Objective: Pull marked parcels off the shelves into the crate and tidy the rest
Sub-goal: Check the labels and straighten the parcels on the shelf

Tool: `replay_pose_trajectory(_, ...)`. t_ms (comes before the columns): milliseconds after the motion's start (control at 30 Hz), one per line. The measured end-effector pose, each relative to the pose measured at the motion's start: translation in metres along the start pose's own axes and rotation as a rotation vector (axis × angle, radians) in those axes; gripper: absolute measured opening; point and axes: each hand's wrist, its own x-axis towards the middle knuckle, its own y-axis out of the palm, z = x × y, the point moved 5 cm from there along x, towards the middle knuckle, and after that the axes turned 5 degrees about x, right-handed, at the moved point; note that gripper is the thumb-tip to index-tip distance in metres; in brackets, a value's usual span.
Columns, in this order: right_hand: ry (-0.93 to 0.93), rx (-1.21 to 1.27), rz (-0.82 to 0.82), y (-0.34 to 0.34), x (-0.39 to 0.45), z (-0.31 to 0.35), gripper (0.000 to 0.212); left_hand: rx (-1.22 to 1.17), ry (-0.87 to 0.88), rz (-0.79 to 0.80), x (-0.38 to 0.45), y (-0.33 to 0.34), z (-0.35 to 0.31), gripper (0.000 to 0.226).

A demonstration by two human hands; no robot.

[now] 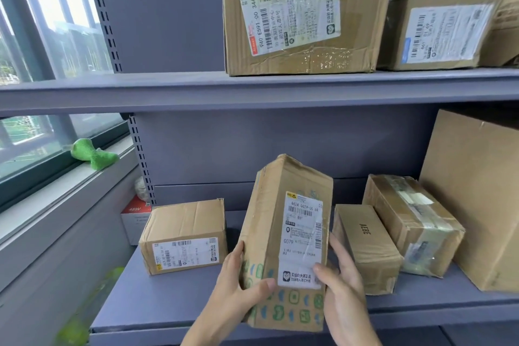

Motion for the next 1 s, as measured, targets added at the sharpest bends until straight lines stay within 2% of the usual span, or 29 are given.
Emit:
replay_pose_trajectory(100, -0.009, -0.014, 0.018, -0.005, 0.000, 0.002, 0.121, -0.042, -0.010, -0.018, -0.001, 0.002, 0.000, 0.119)
replay_pose_trajectory(167, -0.012, -0.042, 0.059, -0.004, -0.002, 0.005, 0.114, -0.125, -0.024, -0.016, -0.003, 0.004, -0.001, 0.111)
replay_pose_trajectory(267, 0.012, -0.077, 0.157, -0.002, -0.005, 0.006, 0.107, -0.351, -0.046, -0.001, -0.004, 0.011, -0.001, 0.083)
replay_pose_trajectory(333, 0.015, -0.152, 0.207, -0.001, -0.006, 0.006, 0.102, -0.415, -0.091, 0.011, -0.004, 0.015, 0.001, 0.073)
replay_pose_trajectory(500, -0.017, -0.405, 0.274, -0.007, 0.005, 0.009, 0.068, -0.373, -0.174, 0.059, -0.007, 0.016, 0.007, 0.074)
replay_pose_trajectory(700, -0.060, -0.532, 0.307, -0.012, 0.013, 0.010, 0.067, -0.340, -0.162, 0.114, -0.005, 0.018, 0.005, 0.069)
replay_pose_trajectory(767, -0.062, -0.578, 0.304, -0.012, 0.014, 0.008, 0.075, -0.337, -0.154, 0.102, -0.004, 0.017, 0.004, 0.062)
replay_pose_trajectory(900, 0.000, -0.650, 0.301, -0.010, 0.013, 0.004, 0.103, -0.385, -0.123, 0.018, 0.002, 0.020, 0.004, 0.055)
replay_pose_trajectory(1000, 0.057, -0.694, 0.337, -0.011, 0.013, 0.004, 0.119, -0.309, -0.058, -0.063, 0.006, 0.020, 0.001, 0.066)
